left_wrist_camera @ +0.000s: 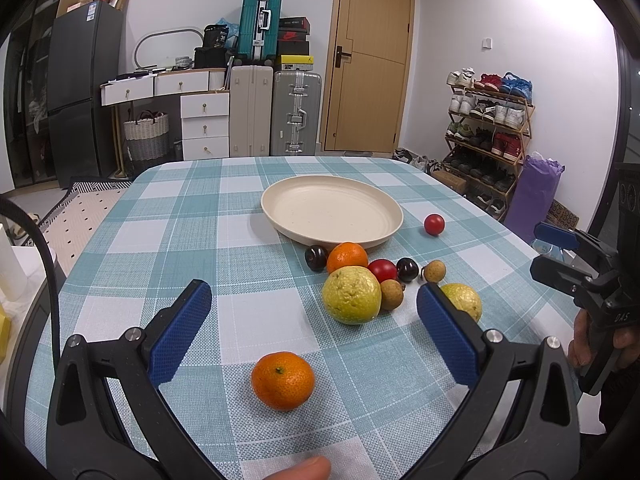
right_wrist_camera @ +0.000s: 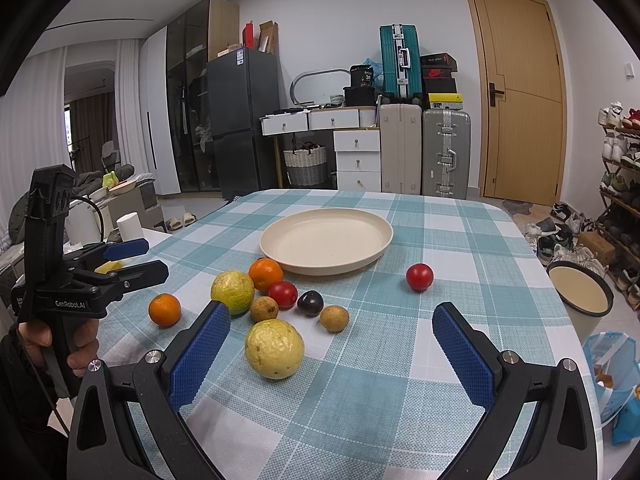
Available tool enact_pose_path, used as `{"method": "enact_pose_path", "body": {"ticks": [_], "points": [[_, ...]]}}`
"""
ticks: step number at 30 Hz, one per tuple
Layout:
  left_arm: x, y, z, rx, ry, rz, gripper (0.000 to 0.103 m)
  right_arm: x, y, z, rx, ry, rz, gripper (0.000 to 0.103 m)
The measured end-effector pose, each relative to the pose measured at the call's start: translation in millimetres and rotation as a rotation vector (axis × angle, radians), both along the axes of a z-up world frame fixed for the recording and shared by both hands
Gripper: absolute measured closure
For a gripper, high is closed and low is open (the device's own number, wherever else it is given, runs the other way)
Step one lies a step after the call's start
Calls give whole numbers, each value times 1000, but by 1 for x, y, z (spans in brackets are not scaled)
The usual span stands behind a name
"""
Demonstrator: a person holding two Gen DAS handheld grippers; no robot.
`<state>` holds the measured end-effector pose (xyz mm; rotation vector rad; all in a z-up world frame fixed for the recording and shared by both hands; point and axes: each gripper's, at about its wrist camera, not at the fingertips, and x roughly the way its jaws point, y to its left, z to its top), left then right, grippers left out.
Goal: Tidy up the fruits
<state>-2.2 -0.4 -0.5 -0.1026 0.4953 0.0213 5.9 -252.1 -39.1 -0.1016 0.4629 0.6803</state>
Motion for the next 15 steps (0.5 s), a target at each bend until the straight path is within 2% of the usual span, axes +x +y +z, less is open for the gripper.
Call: {"method": "enact_pose_path", "body": {"ticks": [8, 15], "points": [[0, -1, 1, 3, 0, 7, 0, 3, 0, -1, -7, 14, -17, 0], [2, -3, -6, 10, 25, 9, 0, 13, 0, -5, -17, 67, -40, 0]]}}
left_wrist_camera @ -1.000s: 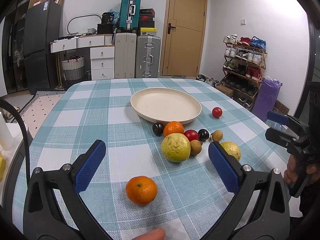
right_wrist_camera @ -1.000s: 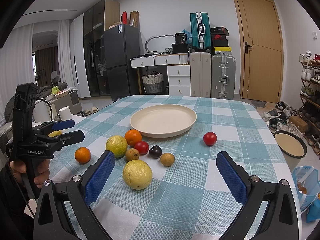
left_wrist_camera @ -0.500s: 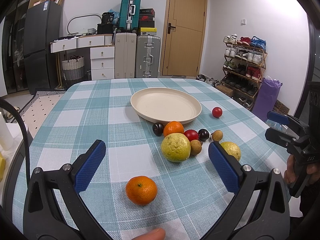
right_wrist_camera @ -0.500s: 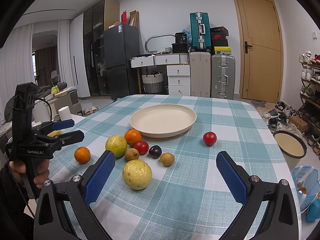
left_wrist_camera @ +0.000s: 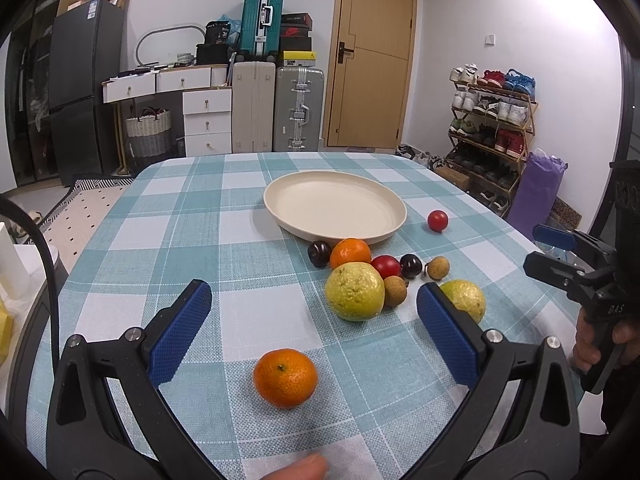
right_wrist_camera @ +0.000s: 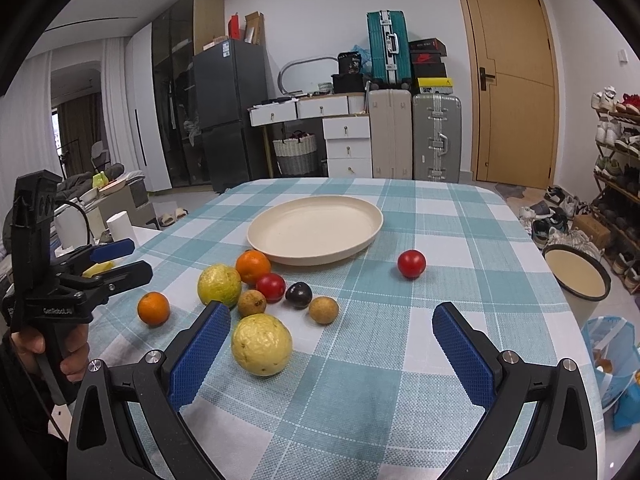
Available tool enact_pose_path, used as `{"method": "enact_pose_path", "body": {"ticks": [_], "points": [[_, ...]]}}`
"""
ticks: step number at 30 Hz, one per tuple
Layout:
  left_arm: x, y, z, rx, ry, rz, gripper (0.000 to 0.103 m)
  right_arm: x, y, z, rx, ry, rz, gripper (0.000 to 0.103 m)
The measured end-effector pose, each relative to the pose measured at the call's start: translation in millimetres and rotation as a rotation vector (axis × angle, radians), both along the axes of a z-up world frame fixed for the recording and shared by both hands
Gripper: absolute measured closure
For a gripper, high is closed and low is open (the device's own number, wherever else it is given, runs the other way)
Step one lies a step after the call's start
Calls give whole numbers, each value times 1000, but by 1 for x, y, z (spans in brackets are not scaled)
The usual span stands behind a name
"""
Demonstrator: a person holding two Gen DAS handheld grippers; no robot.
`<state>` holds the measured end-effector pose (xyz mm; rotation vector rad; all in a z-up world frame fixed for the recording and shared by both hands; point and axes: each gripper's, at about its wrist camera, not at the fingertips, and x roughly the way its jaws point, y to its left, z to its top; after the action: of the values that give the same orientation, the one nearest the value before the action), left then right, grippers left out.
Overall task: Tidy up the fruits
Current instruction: 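Grasp the large yellow fruit with the right gripper while the left gripper grasps the tangerine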
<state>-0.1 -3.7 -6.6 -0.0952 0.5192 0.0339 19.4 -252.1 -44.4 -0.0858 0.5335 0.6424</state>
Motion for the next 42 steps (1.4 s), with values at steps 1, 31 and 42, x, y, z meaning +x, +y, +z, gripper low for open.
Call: {"method": "enact_pose_path", "body": {"ticks": [1, 31, 42], "points": [[1, -1, -1, 4, 10, 1, 0, 2, 1, -1, -4, 10, 0, 0], [15, 23, -35, -54, 278, -19, 25, 25, 63, -39, -119, 352, 177, 34], [21, 14, -44, -71, 325, -65, 59, 28, 66, -43, -124, 384, 176, 47]]}}
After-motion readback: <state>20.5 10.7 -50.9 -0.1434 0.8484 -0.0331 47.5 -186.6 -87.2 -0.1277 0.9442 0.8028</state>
